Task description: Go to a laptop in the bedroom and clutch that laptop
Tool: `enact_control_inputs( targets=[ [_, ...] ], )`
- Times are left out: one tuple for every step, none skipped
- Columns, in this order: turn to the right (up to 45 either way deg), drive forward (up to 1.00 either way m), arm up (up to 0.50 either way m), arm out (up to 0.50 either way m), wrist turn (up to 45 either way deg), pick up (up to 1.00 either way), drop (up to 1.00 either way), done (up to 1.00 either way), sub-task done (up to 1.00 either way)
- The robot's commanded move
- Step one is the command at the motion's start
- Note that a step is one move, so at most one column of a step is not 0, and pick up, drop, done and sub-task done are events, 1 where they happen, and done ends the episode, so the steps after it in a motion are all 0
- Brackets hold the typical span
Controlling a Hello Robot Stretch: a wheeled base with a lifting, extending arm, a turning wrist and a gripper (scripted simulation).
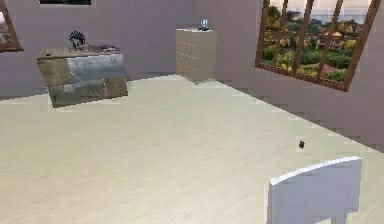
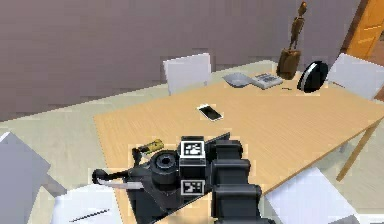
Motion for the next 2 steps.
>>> enact_control_inputs(
  targets=[
    [0.0, 0.0, 0.06, 0.0, 0.0, 0.0, 0.0, 0.0, 0.0],
    [0.0, 0.0, 0.0, 0.0, 0.0, 0.0, 0.0, 1.0, 0.0]
  ],
)
